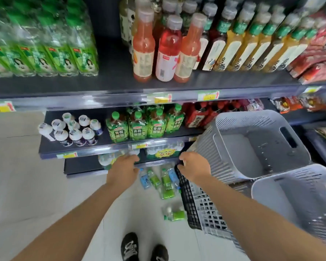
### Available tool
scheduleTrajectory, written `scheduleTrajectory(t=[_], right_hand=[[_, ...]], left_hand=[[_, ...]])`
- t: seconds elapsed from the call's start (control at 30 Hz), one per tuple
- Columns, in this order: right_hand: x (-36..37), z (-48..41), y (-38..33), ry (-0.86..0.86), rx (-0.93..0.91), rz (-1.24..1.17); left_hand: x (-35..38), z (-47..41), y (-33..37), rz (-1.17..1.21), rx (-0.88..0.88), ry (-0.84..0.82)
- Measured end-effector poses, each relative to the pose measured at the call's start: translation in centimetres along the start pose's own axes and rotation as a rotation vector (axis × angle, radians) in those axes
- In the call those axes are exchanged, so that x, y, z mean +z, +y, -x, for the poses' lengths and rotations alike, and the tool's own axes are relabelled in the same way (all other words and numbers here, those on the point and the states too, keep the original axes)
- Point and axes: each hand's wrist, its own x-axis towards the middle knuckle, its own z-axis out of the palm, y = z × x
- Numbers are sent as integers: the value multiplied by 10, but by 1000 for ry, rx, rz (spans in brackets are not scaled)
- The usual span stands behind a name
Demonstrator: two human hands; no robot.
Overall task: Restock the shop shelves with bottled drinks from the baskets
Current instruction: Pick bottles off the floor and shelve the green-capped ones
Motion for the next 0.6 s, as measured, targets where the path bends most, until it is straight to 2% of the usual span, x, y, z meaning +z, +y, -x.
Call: scheduleTrajectory(t=[0.2,0.6], right_hand=[[90,-12,45,-94,119,-76],[341,-52,156,-306,298,-78]], left_hand=[[94,-22,-8,-50,5,-133],[341,-69,-66,-102,46,-333]])
